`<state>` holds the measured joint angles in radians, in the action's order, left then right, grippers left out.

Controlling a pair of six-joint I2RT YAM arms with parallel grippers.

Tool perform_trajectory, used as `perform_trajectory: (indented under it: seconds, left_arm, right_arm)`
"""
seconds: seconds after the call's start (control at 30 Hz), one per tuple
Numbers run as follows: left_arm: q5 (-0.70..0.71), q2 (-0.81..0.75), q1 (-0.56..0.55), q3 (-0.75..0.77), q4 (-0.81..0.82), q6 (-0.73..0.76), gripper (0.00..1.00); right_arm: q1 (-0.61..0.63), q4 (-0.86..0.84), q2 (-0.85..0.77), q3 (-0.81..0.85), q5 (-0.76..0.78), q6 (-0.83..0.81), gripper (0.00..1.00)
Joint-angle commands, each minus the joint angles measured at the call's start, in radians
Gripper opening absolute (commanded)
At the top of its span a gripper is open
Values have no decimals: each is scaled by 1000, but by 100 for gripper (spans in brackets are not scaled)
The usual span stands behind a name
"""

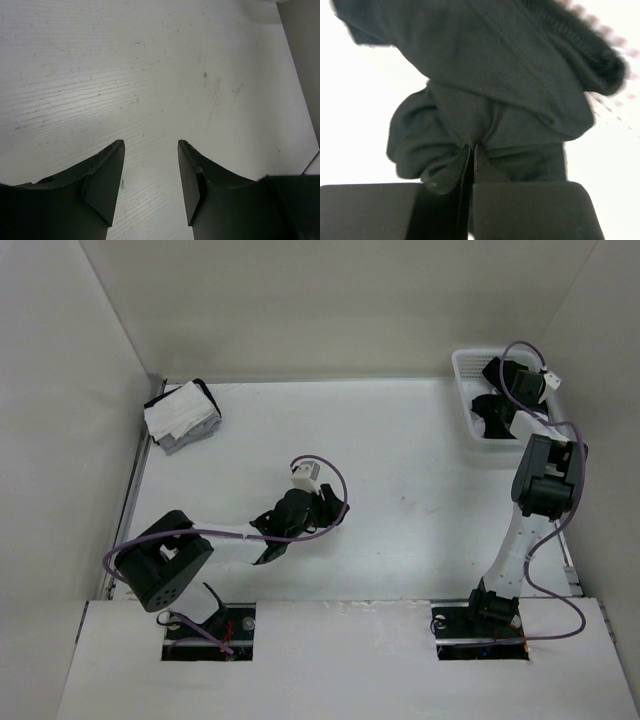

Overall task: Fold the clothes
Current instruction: Move the tank top to the center of the board

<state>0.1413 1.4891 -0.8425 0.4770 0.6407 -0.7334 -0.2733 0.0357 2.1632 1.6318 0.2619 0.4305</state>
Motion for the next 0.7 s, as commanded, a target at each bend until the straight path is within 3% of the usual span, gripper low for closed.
perform_trajectory:
  seconds: [0.0, 0.23, 0.4, 0.67]
  left_arm:
    - [-22, -7, 1, 6, 57, -9, 45]
    - [-22, -13, 9, -1, 60, -15, 45]
    - [0, -58, 58, -37, 68, -32, 45]
    - [18, -251, 283, -164, 53, -133, 45]
  right_arm:
    - [12, -238, -331, -114, -4, 57, 0]
    - [173, -376, -798, -349, -6, 59, 0]
    - [419, -333, -1100, -383, -35, 21, 1]
    - [852, -298, -1215, -404, -128, 48, 2]
